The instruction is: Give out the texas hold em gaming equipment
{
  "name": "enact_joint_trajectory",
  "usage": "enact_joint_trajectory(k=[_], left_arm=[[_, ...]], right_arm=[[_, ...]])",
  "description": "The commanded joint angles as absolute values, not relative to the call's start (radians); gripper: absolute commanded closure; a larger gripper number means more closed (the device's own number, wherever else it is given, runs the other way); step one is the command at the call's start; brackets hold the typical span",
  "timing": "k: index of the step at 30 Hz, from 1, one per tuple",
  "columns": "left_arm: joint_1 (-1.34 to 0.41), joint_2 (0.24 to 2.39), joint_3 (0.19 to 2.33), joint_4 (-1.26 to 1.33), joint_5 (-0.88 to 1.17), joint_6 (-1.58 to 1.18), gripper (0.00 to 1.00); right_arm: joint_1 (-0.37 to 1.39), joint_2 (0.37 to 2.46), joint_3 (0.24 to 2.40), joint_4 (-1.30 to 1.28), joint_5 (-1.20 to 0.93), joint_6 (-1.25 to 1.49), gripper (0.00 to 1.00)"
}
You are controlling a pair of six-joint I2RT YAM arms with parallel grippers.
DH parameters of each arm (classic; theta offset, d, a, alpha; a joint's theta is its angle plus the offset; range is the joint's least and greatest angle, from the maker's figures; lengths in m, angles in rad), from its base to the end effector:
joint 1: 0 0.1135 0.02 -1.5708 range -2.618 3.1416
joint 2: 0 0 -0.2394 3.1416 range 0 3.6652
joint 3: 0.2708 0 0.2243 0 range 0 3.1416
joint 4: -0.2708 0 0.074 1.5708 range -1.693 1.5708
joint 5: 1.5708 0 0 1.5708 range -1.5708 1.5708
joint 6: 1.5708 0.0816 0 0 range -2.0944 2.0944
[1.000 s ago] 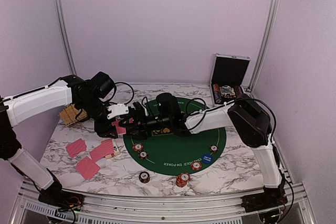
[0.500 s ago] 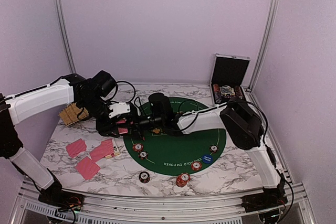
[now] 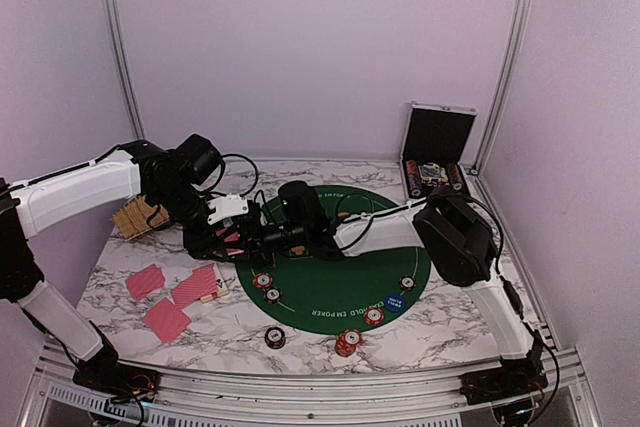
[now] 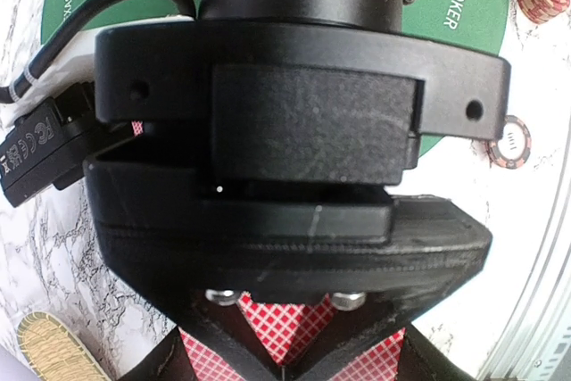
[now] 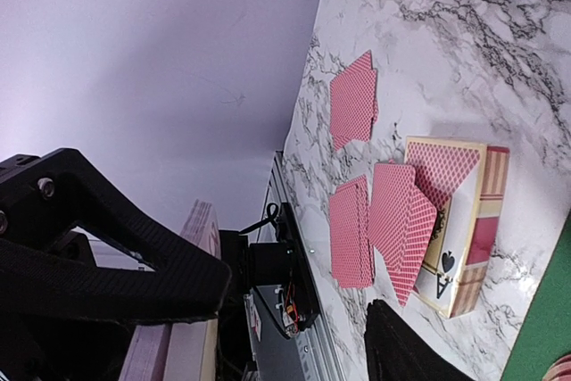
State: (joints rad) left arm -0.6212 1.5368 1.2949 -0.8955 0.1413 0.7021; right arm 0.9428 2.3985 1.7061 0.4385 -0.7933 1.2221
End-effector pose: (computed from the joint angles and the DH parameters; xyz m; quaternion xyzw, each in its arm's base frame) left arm 0.2381 -0.1846 0.2188 0.6105 0.7593 -0.0602 0.2171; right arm 0.2631 0.4614 0.1507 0.1325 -0.7553 -0.6418 0.0051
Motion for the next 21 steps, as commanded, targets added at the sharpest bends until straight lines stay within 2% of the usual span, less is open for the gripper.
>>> enact_joint_trajectory(k=[1,7,21], left_arm=[[-0.626,1.526,1.318,-0.923,0.161,0.701,0.53],[-0.626,1.526,1.322,-0.925,0.16,0.701,0.54],[-0.626,1.528,1.323,-0.93,0.153,0.703,0.54]], right_arm=[[0.925,2.348,1.665,0.405,-0.742,1.198,0.39],[0.91,2.308,1.621,0.398,-0.719,1.176,0.43],[0.887,2.249,1.519,0.434,-0.703,1.174,0.59]])
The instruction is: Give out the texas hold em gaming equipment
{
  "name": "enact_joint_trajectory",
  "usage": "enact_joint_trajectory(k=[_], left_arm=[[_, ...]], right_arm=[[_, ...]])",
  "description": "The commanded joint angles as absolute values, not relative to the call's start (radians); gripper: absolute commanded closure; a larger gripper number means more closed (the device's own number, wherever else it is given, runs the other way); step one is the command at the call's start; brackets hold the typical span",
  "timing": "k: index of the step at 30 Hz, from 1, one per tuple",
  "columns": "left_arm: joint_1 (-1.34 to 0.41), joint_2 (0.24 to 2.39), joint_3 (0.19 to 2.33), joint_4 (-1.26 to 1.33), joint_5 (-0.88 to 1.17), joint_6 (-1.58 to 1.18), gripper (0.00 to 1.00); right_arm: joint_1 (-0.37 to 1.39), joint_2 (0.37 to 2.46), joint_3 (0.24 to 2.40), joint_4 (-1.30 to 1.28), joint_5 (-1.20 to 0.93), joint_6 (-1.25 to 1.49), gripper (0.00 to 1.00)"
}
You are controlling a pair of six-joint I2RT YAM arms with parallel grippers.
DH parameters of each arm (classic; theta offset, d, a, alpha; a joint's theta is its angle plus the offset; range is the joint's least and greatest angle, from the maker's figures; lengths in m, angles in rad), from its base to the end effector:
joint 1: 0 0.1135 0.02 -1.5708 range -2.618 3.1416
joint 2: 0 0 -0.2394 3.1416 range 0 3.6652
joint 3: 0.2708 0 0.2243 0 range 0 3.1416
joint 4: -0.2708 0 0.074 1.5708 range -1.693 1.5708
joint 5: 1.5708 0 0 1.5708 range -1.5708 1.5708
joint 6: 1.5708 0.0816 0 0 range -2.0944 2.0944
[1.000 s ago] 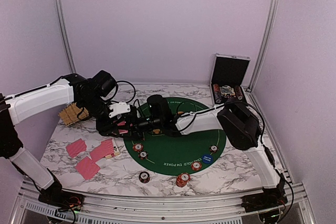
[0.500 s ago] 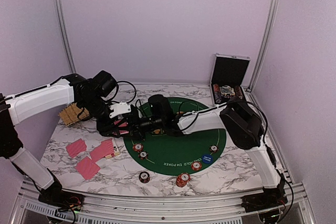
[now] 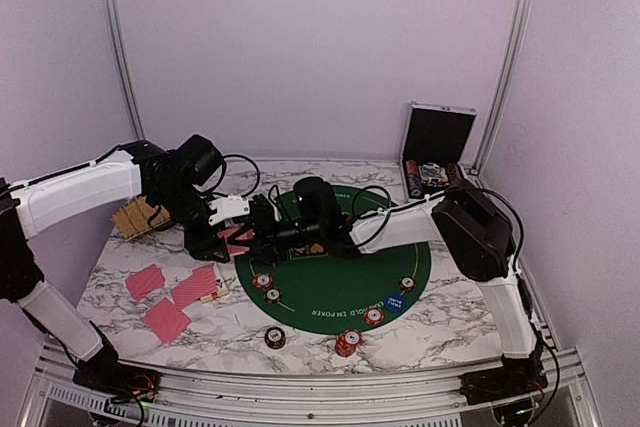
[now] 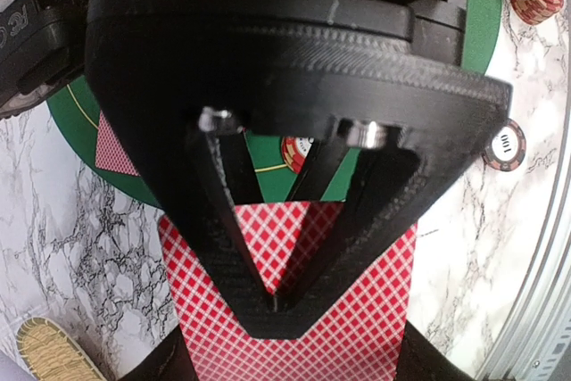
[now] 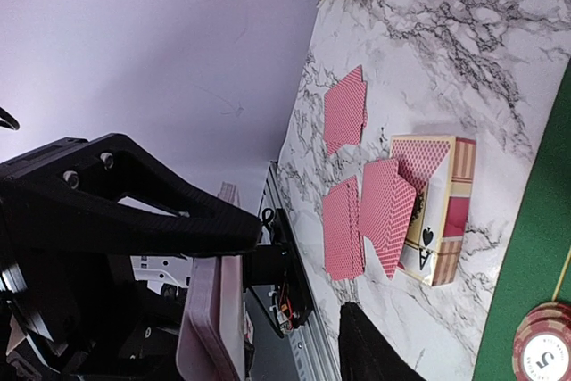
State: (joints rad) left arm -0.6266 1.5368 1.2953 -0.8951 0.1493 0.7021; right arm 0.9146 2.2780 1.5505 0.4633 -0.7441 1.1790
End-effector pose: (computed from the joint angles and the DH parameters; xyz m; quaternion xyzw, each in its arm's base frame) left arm 0.2368 -0.1864 0.2190 0.6131 0.7568 -0.0647 0.2174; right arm 0.2651 0.4348 0.1616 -0.1215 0.7624 0.6347 0.0334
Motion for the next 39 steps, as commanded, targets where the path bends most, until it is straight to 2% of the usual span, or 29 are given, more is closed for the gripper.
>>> enact_joint_trajectory(k=[1,16,25,32,39], left_arm=[[-0.626,1.529,1.321,-0.93,0.151,0.704,0.54],[-0.624,1.525,1.29,-0.929,0.136,0.713,0.54],[-0.624,1.531,1.287,-0.928,0.122,0.714,0.54],[-0.624,1.537,1.283,-0.928,0.112,0.716,0.54],[-0.624,1.537,1.272,-0.928,0.1,0.722,0.54]], right_arm=[[0.887,2.243,1.513,0.435,-0.702,1.172,0.61],[0.873,2.163,1.464,0.419,-0.683,1.141,0.77],[0.873,2.139,1.444,0.433,-0.685,1.148,0.93],[0.872,2.131,1.434,0.472,-0.705,1.177,1.0],[0.852,2.112,1.402,0.507,-0.718,1.202,1.0]])
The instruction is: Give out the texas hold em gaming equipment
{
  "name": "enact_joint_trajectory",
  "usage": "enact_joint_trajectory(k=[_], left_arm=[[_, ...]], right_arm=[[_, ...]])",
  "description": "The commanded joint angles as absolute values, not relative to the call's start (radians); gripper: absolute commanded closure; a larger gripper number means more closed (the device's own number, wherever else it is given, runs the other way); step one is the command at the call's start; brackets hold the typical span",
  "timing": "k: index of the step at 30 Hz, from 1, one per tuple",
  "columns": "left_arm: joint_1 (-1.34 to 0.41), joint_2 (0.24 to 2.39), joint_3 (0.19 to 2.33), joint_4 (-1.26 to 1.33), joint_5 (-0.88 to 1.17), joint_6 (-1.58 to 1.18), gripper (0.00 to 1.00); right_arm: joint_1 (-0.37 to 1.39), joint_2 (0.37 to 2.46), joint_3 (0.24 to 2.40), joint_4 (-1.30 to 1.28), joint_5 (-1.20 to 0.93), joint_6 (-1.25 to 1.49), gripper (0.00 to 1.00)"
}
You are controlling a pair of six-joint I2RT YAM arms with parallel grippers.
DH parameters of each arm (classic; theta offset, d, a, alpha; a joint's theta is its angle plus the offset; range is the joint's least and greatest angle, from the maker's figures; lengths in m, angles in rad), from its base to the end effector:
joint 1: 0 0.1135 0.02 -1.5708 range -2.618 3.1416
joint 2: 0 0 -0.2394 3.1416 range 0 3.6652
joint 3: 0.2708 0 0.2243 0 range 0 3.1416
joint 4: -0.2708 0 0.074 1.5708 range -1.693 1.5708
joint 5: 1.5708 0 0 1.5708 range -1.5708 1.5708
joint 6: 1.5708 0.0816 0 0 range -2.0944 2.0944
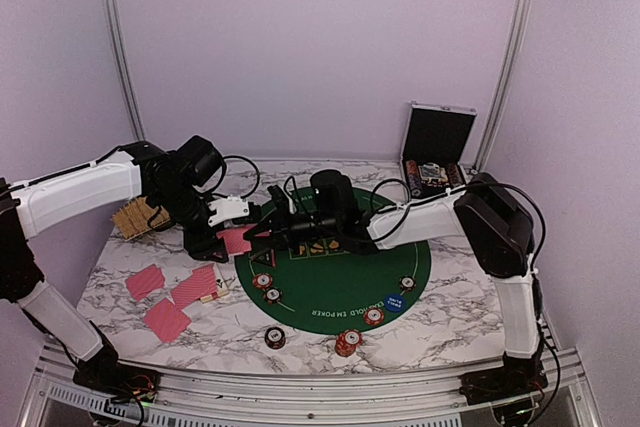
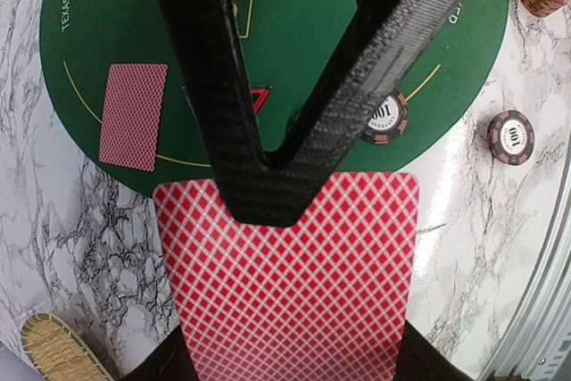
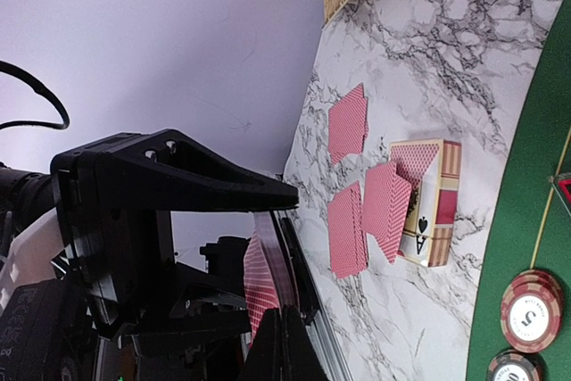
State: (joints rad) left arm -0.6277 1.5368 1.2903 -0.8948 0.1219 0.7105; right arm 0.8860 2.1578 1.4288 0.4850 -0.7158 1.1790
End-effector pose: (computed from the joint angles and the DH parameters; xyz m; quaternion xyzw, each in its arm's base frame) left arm 0.2375 -0.1846 0.2173 0.6151 0.7569 -0.0507 0.2150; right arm 0.2655 0.4098 0.1809 -0.1057 0.7616 0.6367 0.0587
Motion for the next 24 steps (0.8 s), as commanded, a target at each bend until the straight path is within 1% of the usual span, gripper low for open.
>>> enact_joint_trajectory(k=[1,13,18,24], left_arm=[[-0.624,1.538,1.273,-0.928,0.1,0.722,0.54],[-0.624,1.542,1.264,-0.928,0.083,0.722,0.54],[-0.624,1.536,1.258,-0.928,0.078,0.724,0.55],[-0.624,1.533,1.258,-0.929,0.081,0.725,0.55]], right_arm=[[0.845,2.106,1.391,0.518,-0.721,1.207,1.0],[0.753,2.03,1.306,0.533,-0.761,1.191,1.0],[0.678,1.988,1.25,0.515,-0.775,1.166,1.0],[0.54,1.942,1.195,0.416,-0.778,1.073,1.0]])
